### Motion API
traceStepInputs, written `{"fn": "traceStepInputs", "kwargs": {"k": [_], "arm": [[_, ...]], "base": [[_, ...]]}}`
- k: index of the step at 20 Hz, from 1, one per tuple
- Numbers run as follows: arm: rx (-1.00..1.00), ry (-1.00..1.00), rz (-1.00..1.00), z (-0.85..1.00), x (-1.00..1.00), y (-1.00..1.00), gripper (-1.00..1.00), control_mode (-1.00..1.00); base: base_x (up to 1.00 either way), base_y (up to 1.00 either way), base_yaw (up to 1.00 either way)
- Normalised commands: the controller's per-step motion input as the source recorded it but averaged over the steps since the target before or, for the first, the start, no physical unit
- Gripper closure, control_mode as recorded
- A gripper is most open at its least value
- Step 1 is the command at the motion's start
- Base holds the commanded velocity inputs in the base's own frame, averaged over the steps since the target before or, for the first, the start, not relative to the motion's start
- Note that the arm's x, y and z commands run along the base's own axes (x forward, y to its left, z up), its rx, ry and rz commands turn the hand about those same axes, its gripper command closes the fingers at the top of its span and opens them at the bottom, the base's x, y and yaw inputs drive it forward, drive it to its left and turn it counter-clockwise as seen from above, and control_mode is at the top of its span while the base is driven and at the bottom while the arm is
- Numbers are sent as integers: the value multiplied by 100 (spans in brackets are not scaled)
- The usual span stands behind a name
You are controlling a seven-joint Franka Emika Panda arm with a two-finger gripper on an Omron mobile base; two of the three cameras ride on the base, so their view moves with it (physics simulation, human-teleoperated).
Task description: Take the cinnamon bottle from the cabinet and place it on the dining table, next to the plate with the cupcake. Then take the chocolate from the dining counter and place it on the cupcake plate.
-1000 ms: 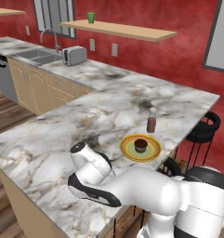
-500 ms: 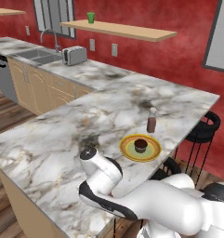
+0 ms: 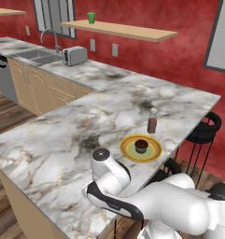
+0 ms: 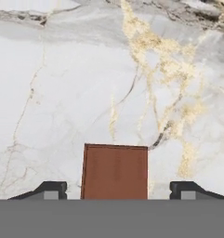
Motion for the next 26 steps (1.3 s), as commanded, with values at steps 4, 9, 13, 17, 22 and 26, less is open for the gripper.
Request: {"fn": "traceStepInputs", "kwargs": {"k": [4,9,13,17,22,26], "arm": [[5,6,0,-21,6,8,-100,-100],[0,17,0,-29,7,2,-100,-100],[0,13,0,-41,0,-5,-100,-100],[0,8,0,-48,0,-4,100,-100],[-1,2,0,-48,-17,-11,100,-100],[0,-4,0,-11,-20,-18,100,-100]], "base": [[0,0,0],[0,0,0],[0,0,0],[0,0,0],[0,0,0],[0,0,0]]}}
